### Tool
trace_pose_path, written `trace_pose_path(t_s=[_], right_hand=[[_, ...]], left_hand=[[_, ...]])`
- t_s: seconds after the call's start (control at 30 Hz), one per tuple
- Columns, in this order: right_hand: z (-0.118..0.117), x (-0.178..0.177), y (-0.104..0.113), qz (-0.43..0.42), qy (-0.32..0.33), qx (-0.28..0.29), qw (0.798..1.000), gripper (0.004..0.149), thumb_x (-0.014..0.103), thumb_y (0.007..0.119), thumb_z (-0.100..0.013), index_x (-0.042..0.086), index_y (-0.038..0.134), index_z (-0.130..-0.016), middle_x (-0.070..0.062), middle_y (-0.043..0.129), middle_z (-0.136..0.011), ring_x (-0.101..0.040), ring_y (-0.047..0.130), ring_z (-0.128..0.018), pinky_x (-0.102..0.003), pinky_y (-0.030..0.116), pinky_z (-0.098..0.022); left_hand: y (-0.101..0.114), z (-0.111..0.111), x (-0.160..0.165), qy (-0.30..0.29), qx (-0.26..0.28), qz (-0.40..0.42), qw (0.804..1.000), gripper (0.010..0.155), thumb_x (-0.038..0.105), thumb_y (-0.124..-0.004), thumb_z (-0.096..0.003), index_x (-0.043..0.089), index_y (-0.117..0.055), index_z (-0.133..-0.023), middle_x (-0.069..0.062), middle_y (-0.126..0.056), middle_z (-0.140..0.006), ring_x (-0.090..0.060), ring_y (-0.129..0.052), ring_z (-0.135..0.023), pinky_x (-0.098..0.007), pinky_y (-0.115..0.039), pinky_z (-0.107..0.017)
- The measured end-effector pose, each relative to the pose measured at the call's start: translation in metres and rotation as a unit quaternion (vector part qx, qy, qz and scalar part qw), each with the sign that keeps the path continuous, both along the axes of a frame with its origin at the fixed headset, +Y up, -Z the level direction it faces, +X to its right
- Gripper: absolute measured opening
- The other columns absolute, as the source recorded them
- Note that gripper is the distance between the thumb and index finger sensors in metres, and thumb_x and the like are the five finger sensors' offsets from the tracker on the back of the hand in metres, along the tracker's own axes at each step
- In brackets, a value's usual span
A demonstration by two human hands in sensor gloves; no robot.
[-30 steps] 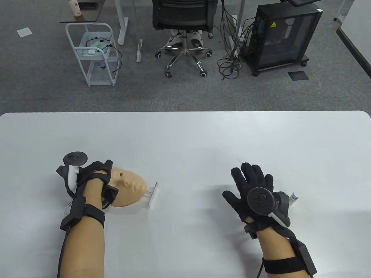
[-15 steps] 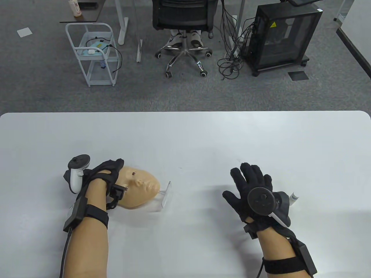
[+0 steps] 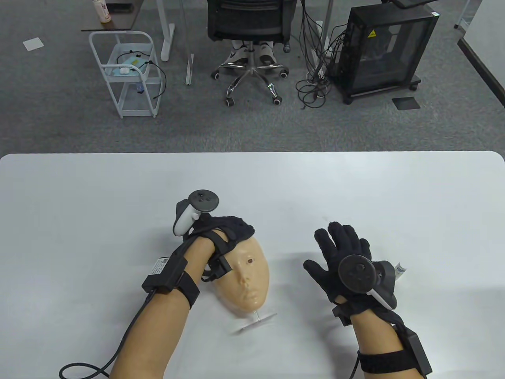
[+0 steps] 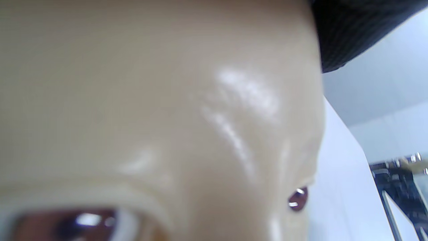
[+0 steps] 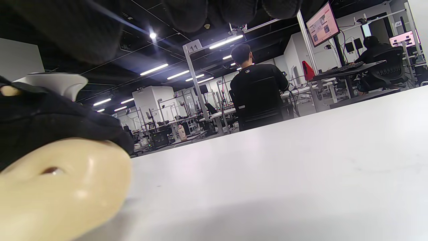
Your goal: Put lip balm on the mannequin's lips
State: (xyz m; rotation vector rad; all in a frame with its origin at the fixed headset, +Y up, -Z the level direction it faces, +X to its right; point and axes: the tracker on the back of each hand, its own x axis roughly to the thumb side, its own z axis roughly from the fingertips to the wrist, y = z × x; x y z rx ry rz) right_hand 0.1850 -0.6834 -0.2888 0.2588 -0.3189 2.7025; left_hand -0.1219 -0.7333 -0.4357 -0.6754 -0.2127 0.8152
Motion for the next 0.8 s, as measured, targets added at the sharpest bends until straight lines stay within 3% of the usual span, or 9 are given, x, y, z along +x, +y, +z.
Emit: trace_pose_path(t_s=[0.27,0.8], right_hand=[[0.001,-0.003,0.0,0.004,0.005,0.0,1.0,0.082,0.068,0.084,-0.047,0.028,0.052,-0.111,-0.013,0.044,-0.122,-0.048,0.046,-0.109,-0.072,0.044,-0.07],[0.003,-0.007,0.0,0.004,0.012,0.005,1.0,0.082,0.068,0.084,-0.047,0.028,0.053,-0.111,-0.013,0.044,-0.122,-0.048,0.046,-0.109,-0.073,0.043,-0.07]], left_hand=[[-0.005,-0.015,0.041,-0.053,0.034,-0.054,0.997,0.049,0.055,-0.085,-0.0599,0.019,-0.084,-0.094,-0.005,-0.093,-0.057,-0.028,-0.091,-0.034,-0.056,-0.075,-0.045],[-0.019,-0.018,0.046,-0.038,0.046,-0.07,0.996,0.055,0.055,-0.083,-0.0599,0.016,-0.076,-0.098,-0.009,-0.087,-0.073,-0.034,-0.089,-0.05,-0.06,-0.068,-0.054]])
